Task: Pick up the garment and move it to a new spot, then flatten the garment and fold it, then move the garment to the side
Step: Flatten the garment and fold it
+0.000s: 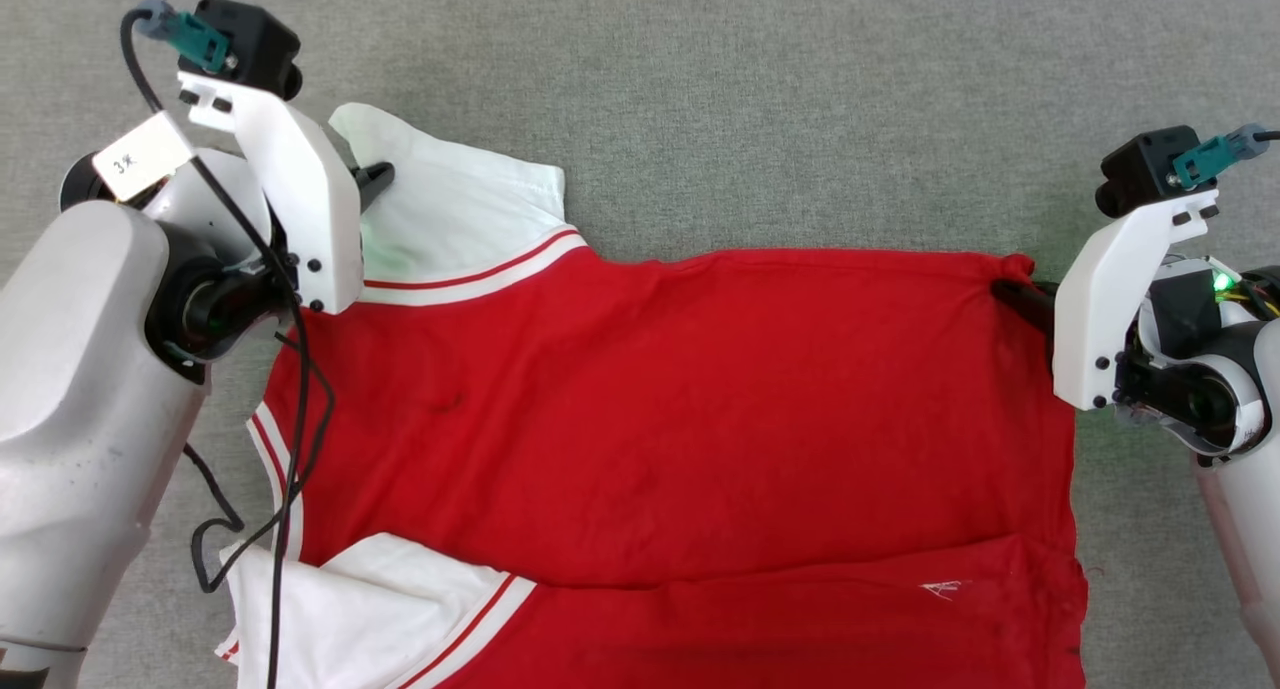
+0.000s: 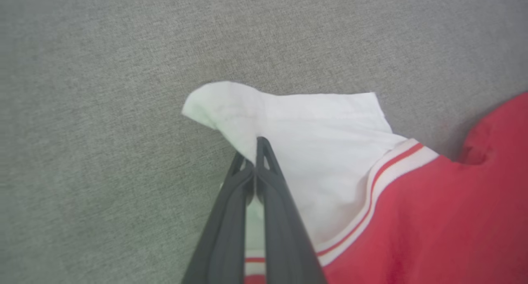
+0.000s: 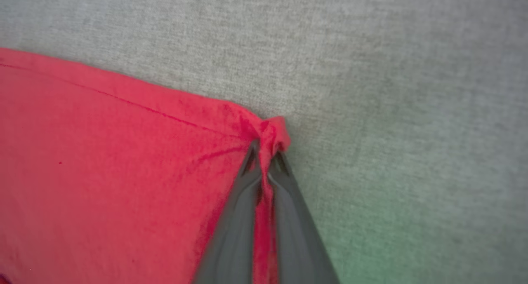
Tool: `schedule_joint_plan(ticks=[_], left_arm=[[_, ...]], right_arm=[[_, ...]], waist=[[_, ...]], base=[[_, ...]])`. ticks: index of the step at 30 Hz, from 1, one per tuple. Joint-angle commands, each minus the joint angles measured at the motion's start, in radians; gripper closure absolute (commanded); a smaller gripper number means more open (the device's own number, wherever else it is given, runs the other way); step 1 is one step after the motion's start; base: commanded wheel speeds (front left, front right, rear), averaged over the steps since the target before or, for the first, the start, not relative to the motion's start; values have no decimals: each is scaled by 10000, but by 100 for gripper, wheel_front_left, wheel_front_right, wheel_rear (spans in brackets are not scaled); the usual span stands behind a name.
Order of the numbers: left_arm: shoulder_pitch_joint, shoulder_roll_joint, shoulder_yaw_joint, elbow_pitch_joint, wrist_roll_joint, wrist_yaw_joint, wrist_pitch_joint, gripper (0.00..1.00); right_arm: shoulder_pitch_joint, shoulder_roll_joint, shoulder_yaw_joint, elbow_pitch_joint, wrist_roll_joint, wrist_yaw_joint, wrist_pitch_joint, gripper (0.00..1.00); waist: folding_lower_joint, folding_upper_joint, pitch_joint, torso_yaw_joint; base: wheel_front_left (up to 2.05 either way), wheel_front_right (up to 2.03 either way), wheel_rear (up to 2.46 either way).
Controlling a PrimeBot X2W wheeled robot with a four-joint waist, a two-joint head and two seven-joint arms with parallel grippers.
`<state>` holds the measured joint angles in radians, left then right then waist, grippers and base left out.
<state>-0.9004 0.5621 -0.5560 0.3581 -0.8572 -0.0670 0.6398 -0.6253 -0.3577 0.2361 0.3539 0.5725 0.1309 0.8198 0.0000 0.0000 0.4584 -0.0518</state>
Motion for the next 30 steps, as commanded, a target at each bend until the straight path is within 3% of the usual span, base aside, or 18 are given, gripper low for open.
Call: schedule_joint_plan(ticks=[1,8,17,22,30], left_arm=[[145,49,24,48,56,-42,-123,100],[581,44,166,283,-5,-184,-1034,100],[2384,34,576,29,-416,-97,-2588,100],[3953,124,698,-502,-638,165,-3274,100],[6512,307,809,-1823,-824,932,-4089,100]], right_arm=[[451,117,239,423,-24,-5,117,100],[286,18,-579,-387,-223,-12,-605,100],[2225,439,-1672,-1501,-260,-9,-743,100],[3598,813,-2144,-1918,-400,-7,-971,100],[5297,1428,-2820,-2039,-286,-7,-1732,100]], waist=[[0,0,-86,13],[0,0,-876,89],[0,0,-2131,414],[0,0,-2733,519],[0,0,-3369,678]], base=[[0,0,0],[0,0,0],[0,0,0],[0,0,0],[0,0,0]])
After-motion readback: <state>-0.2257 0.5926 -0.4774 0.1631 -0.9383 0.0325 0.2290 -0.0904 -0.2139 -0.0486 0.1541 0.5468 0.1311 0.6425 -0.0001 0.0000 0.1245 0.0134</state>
